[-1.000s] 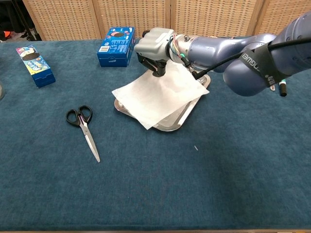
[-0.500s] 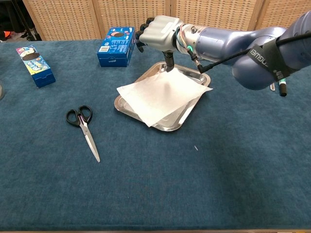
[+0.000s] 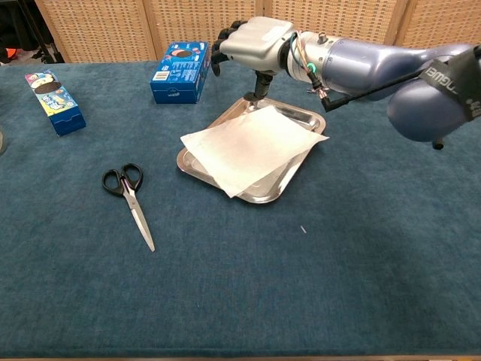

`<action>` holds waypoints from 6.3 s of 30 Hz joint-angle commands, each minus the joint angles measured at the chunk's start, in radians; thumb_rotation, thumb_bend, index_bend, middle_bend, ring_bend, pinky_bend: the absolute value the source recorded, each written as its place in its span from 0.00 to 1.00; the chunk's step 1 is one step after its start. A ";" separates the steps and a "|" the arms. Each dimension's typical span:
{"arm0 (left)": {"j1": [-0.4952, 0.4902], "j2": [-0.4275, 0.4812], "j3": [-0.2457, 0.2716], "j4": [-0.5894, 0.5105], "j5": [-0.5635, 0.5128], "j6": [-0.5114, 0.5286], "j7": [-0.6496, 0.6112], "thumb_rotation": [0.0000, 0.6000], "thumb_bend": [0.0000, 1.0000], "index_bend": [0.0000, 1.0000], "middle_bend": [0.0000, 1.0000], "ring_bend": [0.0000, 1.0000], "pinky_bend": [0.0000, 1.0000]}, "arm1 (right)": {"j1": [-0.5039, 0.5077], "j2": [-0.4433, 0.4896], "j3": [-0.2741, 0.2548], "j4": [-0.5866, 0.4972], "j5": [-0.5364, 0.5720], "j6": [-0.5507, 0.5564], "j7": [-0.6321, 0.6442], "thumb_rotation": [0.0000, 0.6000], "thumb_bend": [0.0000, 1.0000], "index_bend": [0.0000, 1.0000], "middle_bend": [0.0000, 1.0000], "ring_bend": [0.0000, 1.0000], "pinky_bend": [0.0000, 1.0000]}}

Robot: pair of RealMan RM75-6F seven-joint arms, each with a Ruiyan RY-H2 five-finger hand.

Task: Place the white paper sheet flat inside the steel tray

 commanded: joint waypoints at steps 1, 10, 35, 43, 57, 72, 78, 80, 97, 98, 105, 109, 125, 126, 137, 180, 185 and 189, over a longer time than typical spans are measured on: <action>-0.004 0.001 0.006 -0.004 0.013 -0.005 -0.001 1.00 0.00 0.00 0.00 0.00 0.00 | -0.120 0.208 0.000 -0.378 0.046 0.014 0.073 1.00 0.87 0.33 0.23 0.10 0.08; -0.013 -0.001 0.015 -0.011 0.033 -0.014 0.013 1.00 0.00 0.00 0.00 0.00 0.00 | -0.224 0.461 -0.037 -0.757 0.166 -0.041 -0.070 1.00 1.00 0.22 0.13 0.05 0.10; -0.022 -0.011 0.022 -0.023 0.028 -0.010 0.055 1.00 0.00 0.00 0.00 0.00 0.00 | -0.212 0.495 -0.109 -0.894 0.522 -0.105 -0.419 1.00 1.00 0.00 0.00 0.00 0.00; -0.024 -0.013 0.023 -0.020 0.023 -0.013 0.059 1.00 0.00 0.00 0.00 0.00 0.00 | -0.199 0.470 -0.112 -0.893 0.555 -0.105 -0.444 1.00 1.00 0.00 0.00 0.00 0.00; -0.026 -0.014 0.022 -0.018 0.017 -0.016 0.056 1.00 0.00 0.00 0.00 0.00 0.00 | -0.160 0.410 -0.138 -0.882 0.638 -0.086 -0.541 1.00 1.00 0.00 0.00 0.00 0.00; -0.029 -0.013 0.023 -0.016 0.015 -0.020 0.053 1.00 0.00 0.00 0.00 0.00 0.00 | -0.147 0.365 -0.167 -0.818 0.641 -0.065 -0.602 1.00 1.00 0.00 0.01 0.00 0.00; -0.031 -0.014 0.023 -0.015 0.012 -0.025 0.056 1.00 0.00 0.00 0.00 0.00 0.00 | -0.140 0.355 -0.172 -0.780 0.617 -0.061 -0.623 1.00 1.00 0.00 0.01 0.00 0.00; -0.032 -0.014 0.023 -0.015 0.011 -0.026 0.057 1.00 0.00 0.00 0.00 0.00 0.00 | -0.138 0.350 -0.174 -0.762 0.609 -0.062 -0.631 1.00 1.00 0.00 0.01 0.00 0.00; -0.033 -0.014 0.024 -0.016 0.008 -0.028 0.058 1.00 0.00 0.00 0.00 0.00 0.00 | -0.137 0.299 -0.170 -0.666 0.584 -0.069 -0.667 1.00 1.00 0.00 0.01 0.00 0.00; -0.033 -0.014 0.024 -0.016 0.008 -0.028 0.057 1.00 0.00 0.00 0.00 0.00 0.00 | -0.138 0.296 -0.170 -0.663 0.582 -0.069 -0.668 1.00 1.00 0.00 0.01 0.00 0.00; -0.033 -0.013 0.024 -0.016 0.009 -0.027 0.054 1.00 0.00 0.00 0.00 0.00 0.00 | -0.138 0.270 -0.158 -0.618 0.581 -0.070 -0.680 1.00 1.00 0.00 0.01 0.00 0.00; -0.033 -0.012 0.024 -0.015 0.009 -0.027 0.052 1.00 0.00 0.00 0.00 0.00 0.00 | -0.136 0.257 -0.152 -0.593 0.588 -0.076 -0.688 1.00 1.00 0.00 0.01 0.00 0.00; -0.034 -0.011 0.024 -0.014 0.007 -0.030 0.047 1.00 0.00 0.00 0.00 0.00 0.00 | -0.134 0.236 -0.137 -0.555 0.566 -0.080 -0.702 1.00 1.00 0.00 0.01 0.00 0.00; -0.034 -0.011 0.024 -0.015 0.007 -0.030 0.047 1.00 0.00 0.00 0.00 0.00 0.00 | -0.134 0.236 -0.135 -0.555 0.561 -0.079 -0.702 1.00 1.00 0.00 0.01 0.00 0.00; -0.034 -0.011 0.025 -0.015 0.007 -0.030 0.048 1.00 0.00 0.00 0.00 0.00 0.00 | -0.145 0.273 -0.110 -0.616 0.497 -0.049 -0.661 1.00 1.00 0.00 0.01 0.00 0.00; -0.034 -0.006 0.037 -0.031 0.032 -0.025 0.057 1.00 0.00 0.00 0.00 0.00 0.00 | -0.222 0.353 -0.117 -0.945 0.445 -0.003 -0.570 1.00 1.00 0.02 0.06 0.00 0.00; -0.033 -0.004 0.036 -0.028 0.028 -0.026 0.050 1.00 0.00 0.00 0.00 0.00 0.00 | -0.213 0.321 -0.124 -0.933 0.463 -0.008 -0.604 1.00 1.00 0.02 0.06 0.00 0.00; -0.032 -0.002 0.036 -0.027 0.031 -0.024 0.042 1.00 0.00 0.00 0.00 0.00 0.00 | -0.207 0.300 -0.131 -0.915 0.476 -0.009 -0.629 1.00 1.00 0.02 0.06 0.00 0.00</action>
